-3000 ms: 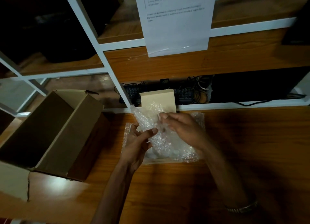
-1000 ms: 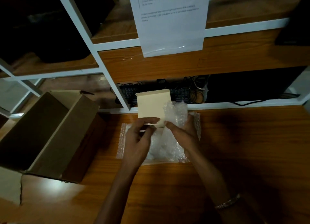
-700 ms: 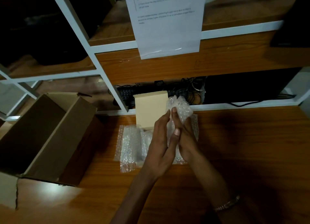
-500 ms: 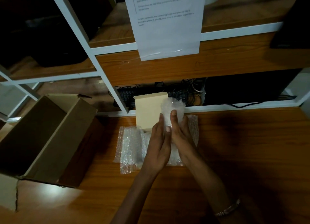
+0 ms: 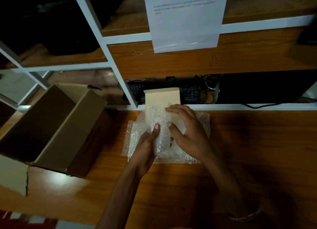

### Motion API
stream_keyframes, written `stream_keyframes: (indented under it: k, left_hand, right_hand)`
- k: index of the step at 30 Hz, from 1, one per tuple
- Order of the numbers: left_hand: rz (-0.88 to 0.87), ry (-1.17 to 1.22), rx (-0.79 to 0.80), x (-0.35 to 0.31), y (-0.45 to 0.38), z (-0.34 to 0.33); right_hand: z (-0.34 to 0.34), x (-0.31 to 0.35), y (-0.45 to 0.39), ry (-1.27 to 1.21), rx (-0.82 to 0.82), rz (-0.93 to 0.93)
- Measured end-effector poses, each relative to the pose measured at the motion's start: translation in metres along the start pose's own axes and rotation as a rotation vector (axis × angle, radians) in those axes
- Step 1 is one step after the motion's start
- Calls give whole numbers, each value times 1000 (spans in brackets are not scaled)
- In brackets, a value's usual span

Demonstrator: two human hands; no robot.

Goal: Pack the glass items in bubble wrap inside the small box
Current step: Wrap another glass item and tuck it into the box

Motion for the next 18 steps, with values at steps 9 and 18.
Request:
stream_keyframes:
  k: [9,18]
  left_hand:
    - [-150,-143,-33,-2,4,5]
    - [-188,-205,-3,3,2,-1]
  right_hand:
    - [-13,-20,-5,-299,177,-206]
    - [-16,-32,10,-475,-68,-335]
Point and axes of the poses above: each hand's wrist, its own y-axis away from the middle knuckle, its own z-axis out of the back of the hand, x = y × z, the point moved 5 cm from there along -y, towards the middle knuckle, and after that the axes turned 14 degrees about z, right-handed, at the moved point
